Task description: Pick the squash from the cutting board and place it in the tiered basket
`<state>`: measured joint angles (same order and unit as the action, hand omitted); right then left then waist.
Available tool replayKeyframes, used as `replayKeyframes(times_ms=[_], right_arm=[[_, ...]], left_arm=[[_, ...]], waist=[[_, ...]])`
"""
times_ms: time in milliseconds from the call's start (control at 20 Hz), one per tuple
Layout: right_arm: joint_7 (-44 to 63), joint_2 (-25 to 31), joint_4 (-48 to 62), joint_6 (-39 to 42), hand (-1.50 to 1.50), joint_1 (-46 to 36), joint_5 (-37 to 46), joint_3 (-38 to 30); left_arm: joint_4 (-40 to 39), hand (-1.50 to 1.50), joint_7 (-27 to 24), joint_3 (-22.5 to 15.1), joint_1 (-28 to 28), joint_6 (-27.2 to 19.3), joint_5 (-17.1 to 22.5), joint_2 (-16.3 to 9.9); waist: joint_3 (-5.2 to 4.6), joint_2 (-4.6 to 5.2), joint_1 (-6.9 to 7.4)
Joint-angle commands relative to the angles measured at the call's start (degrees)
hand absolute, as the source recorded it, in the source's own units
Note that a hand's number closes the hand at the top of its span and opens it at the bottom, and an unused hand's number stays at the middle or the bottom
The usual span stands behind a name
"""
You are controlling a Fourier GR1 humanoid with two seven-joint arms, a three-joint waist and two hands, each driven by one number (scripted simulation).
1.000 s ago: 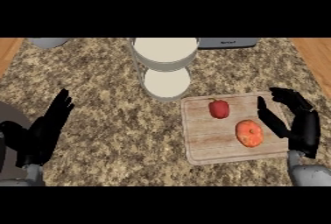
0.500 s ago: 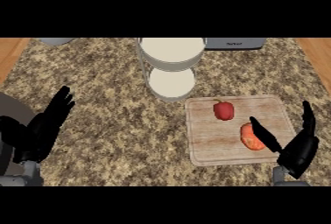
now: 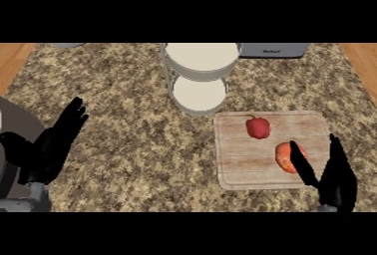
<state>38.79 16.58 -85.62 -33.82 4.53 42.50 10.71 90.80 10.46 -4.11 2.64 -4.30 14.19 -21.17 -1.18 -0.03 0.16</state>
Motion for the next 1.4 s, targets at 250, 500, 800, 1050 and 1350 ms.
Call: replayKeyframes(times_ms=[250, 500, 800, 1050, 1350], right_arm=[[35.31, -2.02, -13.99, 27.71, -1.5, -11.75, 9.65, 6.44], [43.06, -7.88, -10.71, 34.03, -1.5, -19.14, 14.96, 5.51], [43.27, -11.98, -9.17, 36.03, -1.5, -16.45, 18.01, 2.68], [38.16, -15.03, -3.03, 32.87, -1.5, -14.93, 22.73, 0.99], [34.29, -16.22, -3.75, 30.09, -1.5, -10.49, 28.69, -0.52]], left_arm=[[-2.43, 0.0, -0.84, 0.61, 0.84, 1.54, 0.63, 0.18], [-3.33, 0.0, 1.08, 0.31, 3.7, 0.42, -0.26, 1.34], [-2.43, 0.0, -1.67, -0.96, 0.77, -0.44, -1.76, 3.81], [-2.69, 0.0, 1.44, 2.66, 3.49, 3.26, 1.07, 0.4], [-1.14, 0.0, 2.38, 3.64, 2.17, 2.65, -0.33, 0.9]], waist=[[0.69, -0.17, 0.07], [1.04, 0.1, -0.06], [1.1, 0.02, 0.04], [1.17, 0.08, 0.07], [1.18, -0.01, -0.05]])
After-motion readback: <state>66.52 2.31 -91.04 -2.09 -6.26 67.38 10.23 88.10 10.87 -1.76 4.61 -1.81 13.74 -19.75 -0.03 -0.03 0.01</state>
